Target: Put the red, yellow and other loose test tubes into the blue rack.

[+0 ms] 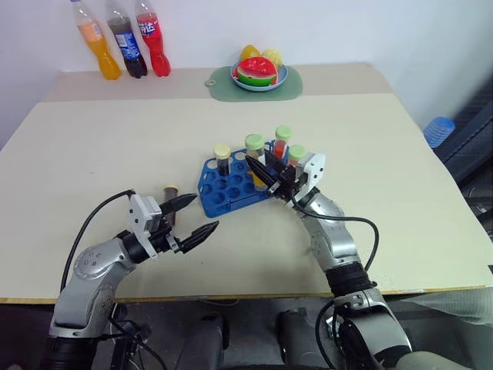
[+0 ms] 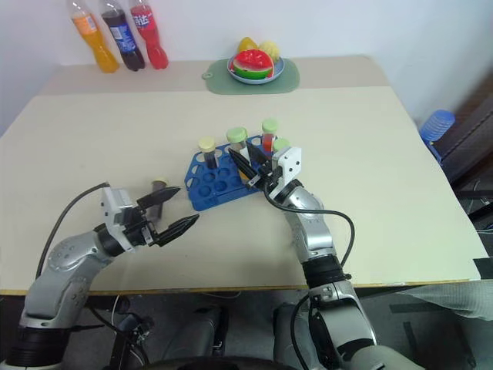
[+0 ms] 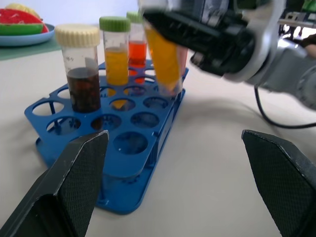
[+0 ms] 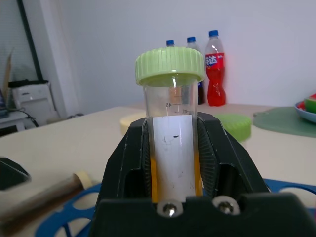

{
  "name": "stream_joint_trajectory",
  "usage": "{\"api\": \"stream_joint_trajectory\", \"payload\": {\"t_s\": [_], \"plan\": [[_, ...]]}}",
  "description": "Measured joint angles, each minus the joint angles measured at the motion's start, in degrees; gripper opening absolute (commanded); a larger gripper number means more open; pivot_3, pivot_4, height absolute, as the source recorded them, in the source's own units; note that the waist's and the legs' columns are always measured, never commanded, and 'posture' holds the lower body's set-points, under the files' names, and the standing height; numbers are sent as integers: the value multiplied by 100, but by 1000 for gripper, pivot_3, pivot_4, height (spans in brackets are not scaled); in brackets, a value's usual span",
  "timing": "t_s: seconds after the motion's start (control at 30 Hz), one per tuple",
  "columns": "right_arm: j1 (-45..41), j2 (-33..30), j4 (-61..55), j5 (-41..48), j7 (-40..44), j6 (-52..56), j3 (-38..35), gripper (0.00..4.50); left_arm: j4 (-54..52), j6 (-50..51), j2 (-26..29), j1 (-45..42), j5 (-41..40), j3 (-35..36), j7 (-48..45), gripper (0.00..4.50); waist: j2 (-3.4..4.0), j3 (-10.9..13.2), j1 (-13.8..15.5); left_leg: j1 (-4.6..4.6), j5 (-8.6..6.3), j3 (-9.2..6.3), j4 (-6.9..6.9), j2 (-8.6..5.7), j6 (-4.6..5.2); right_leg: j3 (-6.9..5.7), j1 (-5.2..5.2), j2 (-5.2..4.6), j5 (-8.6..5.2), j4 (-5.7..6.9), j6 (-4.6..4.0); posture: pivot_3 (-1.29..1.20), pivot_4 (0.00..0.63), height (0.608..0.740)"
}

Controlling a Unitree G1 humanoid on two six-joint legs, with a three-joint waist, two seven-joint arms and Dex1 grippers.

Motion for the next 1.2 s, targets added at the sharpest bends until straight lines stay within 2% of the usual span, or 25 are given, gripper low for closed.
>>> {"api": "stream_joint_trajectory", "payload": {"t_s": [0.3,0.5,0.6,0.73,0.83,0.97,1.07,1.2], "plan": [[-298,37,1230,-114,210,-1003,-185,904,-111,75,6,45,-68,24,69,4500,0,-1,-17,10,0,1,0,0,-1,1,11,1,0,-1,0,0,150,740],[-410,80,1655,-142,374,-1381,-189,904,-111,78,9,43,-73,25,82,4500,0,-2,-76,14,1,-2,0,0,-2,1,16,2,0,2,0,0,150,740],[-372,70,1617,21,640,-1258,-222,2250,-111,87,17,43,-95,25,82,4500,1,-2,-93,14,1,-3,-1,0,-2,1,16,2,0,2,0,0,150,740],[-73,14,1458,-141,664,-1291,-154,4347,-112,138,-15,40,-201,35,140,4500,2,-1,-116,14,1,-2,-5,0,-2,4,9,2,0,3,0,0,150,740],[111,-158,891,-234,701,-1222,-49,4438,-143,318,-162,16,-372,163,409,4500,2,-1,-114,13,1,-2,-6,1,-2,4,8,1,0,3,0,0,150,740],[648,-848,-343,-194,1004,-624,67,4438,-425,1093,-485,-144,-722,616,1735,4500,0,-2,-49,12,1,-6,-2,-1,-2,4,14,-4,0,0,0,0,150,740],[1274,-1569,-1225,-49,1344,-2,84,4438,-868,2327,-520,-388,-1098,1017,3293,4500,-2,-1,13,12,0,-4,1,-2,-1,5,14,-4,0,1,1,0,150,740],[1883,-2588,-2172,252,1826,735,-37,4438,-1149,4816,-390,-1129,-1939,1594,5427,4500,-6,0,38,12,0,-8,11,-4,0,3,20,-1,-1,5,2,0,150,740]]}}
